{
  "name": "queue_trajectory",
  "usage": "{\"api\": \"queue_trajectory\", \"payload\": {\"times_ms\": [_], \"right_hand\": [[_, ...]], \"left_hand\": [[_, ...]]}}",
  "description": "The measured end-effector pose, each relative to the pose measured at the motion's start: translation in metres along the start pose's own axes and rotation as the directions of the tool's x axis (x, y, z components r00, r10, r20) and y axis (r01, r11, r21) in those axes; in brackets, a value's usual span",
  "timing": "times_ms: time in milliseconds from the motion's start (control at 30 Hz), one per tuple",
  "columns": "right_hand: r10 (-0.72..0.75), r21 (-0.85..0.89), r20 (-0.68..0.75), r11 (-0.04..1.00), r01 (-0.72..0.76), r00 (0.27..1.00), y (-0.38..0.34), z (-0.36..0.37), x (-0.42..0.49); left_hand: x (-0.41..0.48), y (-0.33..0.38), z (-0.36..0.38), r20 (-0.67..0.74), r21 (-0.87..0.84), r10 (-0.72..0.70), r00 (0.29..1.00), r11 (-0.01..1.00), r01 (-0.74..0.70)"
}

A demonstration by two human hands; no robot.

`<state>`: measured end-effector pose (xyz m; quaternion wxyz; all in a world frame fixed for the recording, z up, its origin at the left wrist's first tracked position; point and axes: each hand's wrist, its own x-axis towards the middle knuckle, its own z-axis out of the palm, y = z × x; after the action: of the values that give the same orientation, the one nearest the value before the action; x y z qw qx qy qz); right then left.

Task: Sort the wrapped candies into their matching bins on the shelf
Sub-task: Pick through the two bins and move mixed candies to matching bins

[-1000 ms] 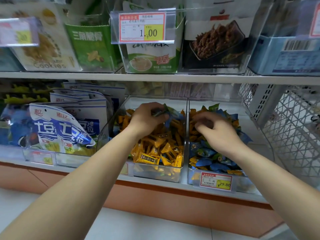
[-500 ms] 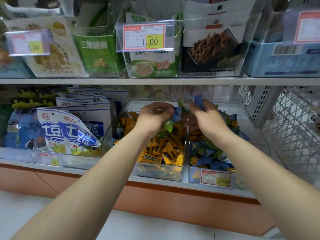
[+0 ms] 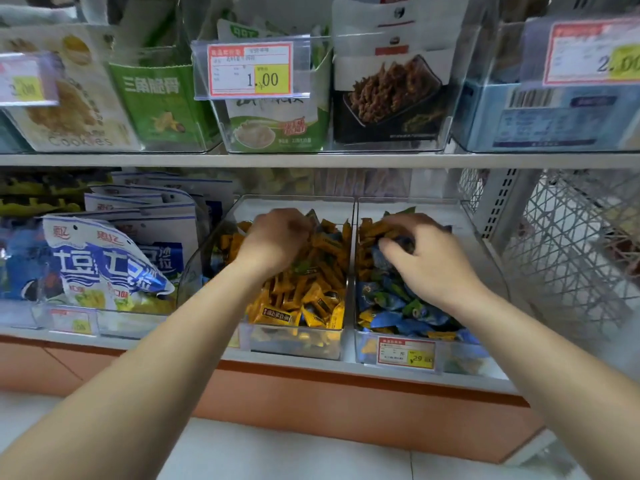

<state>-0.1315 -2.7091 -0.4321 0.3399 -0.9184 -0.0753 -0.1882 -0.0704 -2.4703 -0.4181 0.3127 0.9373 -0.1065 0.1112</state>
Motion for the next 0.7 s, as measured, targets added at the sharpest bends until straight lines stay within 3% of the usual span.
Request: {"api": "queue_trajectory", "payload": {"times_ms": [100, 200, 367, 433, 533, 633, 700], "right_hand": [[-0.117, -0.02, 0.165, 0.992, 0.122, 0.979, -0.016, 0.026, 0.003], [-0.113, -0.096, 0.264, 0.985, 0.143, 0.958, -0.016, 0.044, 0.013], [-0.133, -0.146, 0.237, 0.974, 0.171, 0.962, -0.003, 0.055, 0.021], [-0.148, -0.145, 0.231, 0.972, 0.185, 0.962, -0.003, 0.056, 0.021], [-0.183, -0.123, 0.16, 0.971, 0.204, 0.97, -0.011, 0.056, 0.022], [-0.198, 0.035, 0.137, 0.98, 0.195, 0.971, -0.031, 0.058, 0.024], [-0.197, 0.229, 0.162, 0.96, 0.158, 0.967, -0.048, 0.062, 0.023]], "left_hand": [[-0.004, -0.027, 0.006, 0.2, 0.164, -0.004, 0.98, 0.986, -0.029], [0.001, -0.037, 0.01, 0.268, 0.331, -0.02, 0.963, 0.941, -0.073], [0.015, -0.044, 0.0, 0.447, 0.373, -0.033, 0.894, 0.915, -0.153], [0.013, -0.05, -0.006, 0.374, 0.232, 0.037, 0.927, 0.964, -0.132], [0.006, -0.051, -0.015, 0.099, -0.122, 0.083, 0.992, 0.99, -0.071], [-0.002, -0.034, -0.02, -0.117, -0.418, 0.052, 0.992, 0.903, -0.096], [-0.009, -0.02, -0.016, -0.134, -0.55, 0.005, 0.991, 0.831, -0.078]]}}
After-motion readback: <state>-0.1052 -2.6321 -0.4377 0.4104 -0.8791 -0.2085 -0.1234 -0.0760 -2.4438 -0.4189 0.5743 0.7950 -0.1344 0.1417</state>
